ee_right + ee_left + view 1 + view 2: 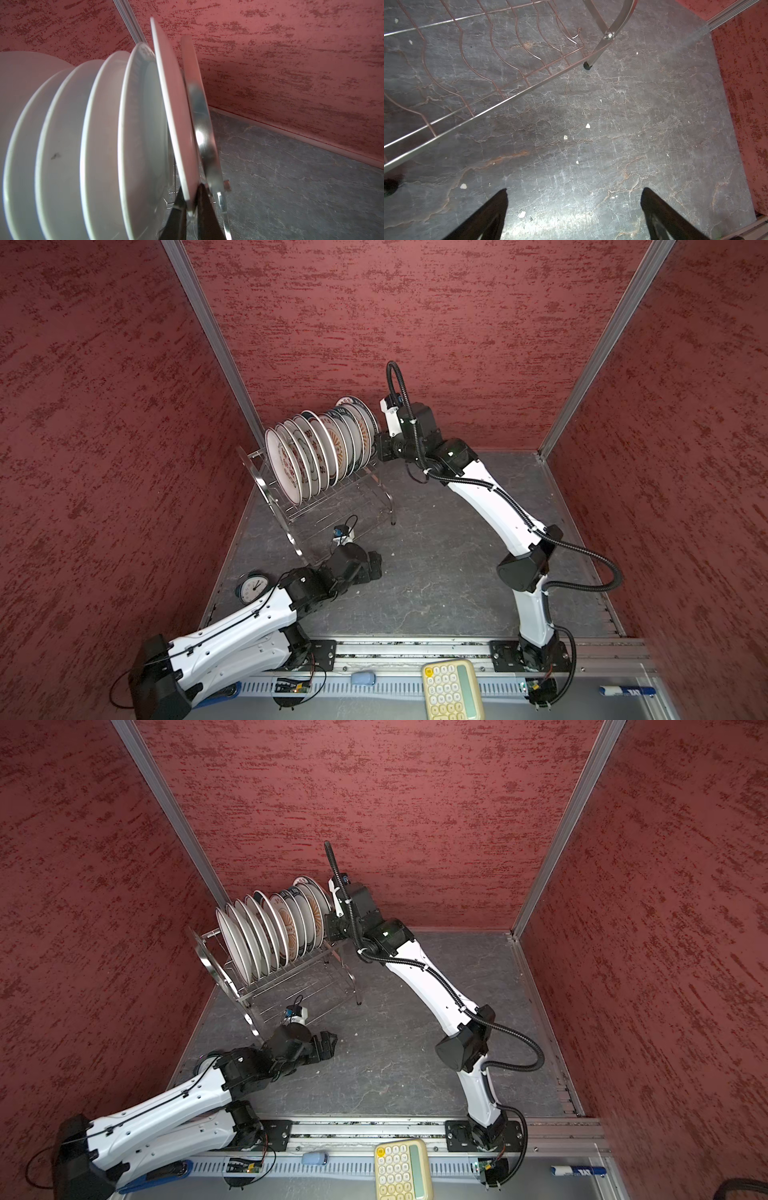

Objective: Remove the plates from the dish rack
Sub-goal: 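Close right gripper on the outermost plate's rim while left gripper nears rack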

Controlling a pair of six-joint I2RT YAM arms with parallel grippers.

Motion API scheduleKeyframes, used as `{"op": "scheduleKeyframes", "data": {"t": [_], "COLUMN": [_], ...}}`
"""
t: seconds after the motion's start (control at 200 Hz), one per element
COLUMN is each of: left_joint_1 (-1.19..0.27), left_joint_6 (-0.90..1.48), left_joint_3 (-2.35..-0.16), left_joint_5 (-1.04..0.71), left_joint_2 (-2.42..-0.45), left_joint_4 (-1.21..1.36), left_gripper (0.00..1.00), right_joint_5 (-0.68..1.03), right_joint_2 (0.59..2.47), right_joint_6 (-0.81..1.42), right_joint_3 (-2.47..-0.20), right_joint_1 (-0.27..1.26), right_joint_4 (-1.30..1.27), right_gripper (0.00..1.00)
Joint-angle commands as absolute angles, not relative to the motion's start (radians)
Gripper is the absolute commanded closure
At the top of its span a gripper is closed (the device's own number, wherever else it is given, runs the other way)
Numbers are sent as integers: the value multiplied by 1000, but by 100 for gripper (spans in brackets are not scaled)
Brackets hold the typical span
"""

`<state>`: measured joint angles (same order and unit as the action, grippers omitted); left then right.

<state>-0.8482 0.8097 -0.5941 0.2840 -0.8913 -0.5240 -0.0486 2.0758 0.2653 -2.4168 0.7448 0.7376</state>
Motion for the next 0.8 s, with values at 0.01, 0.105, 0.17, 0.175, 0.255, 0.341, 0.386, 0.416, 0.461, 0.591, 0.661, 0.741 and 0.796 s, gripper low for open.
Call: {"op": "scheduleKeyframes", "data": {"t": [0.01,0.105,0.17,0.175,0.255,0.341,0.386,0.416,0.461,0.591,0.661,0.741,0.796], "left_joint_1": [-791,-769,-759,-758,-746,-738,-733,-727,-718,-688,-677,-658,-644], "left_joint_6": [746,713,691,689,670,657,651,648,643,643,644,636,626], "left_joint_3": [-586,-596,-606,-606,-614,-618,-618,-619,-620,-624,-619,-622,-627], "left_joint_5": [229,211,203,202,188,185,181,173,160,141,140,131,122], "left_joint_2": [-959,-1015,-1042,-1046,-1083,-1120,-1140,-1154,-1172,-1215,-1231,-1248,-1260], "left_joint_4": [-421,-371,-327,-323,-272,-226,-198,-182,-157,-112,-83,-62,-53], "left_gripper": [2,4,5,5,5,6,6,6,6,6,6,7,8], "right_joint_5": [-61,-66,-65,-66,-66,-74,-78,-77,-75,-75,-87,-92,-94], "right_joint_2": [2098,2095,2092,2092,2087,2083,2080,2082,2081,2076,2069,2072,2078], "right_joint_6": [285,284,285,285,286,285,286,286,285,289,290,289,288], "right_joint_3": [-2429,-2422,-2415,-2415,-2400,-2386,-2379,-2375,-2369,-2353,-2336,-2328,-2332], "right_joint_1": [751,750,750,750,751,751,750,750,751,750,750,750,750], "right_joint_4": [766,765,761,761,749,738,733,730,724,710,693,680,678], "right_gripper": [89,89,89,89,89,90,90,90,90,90,90,92,94]}}
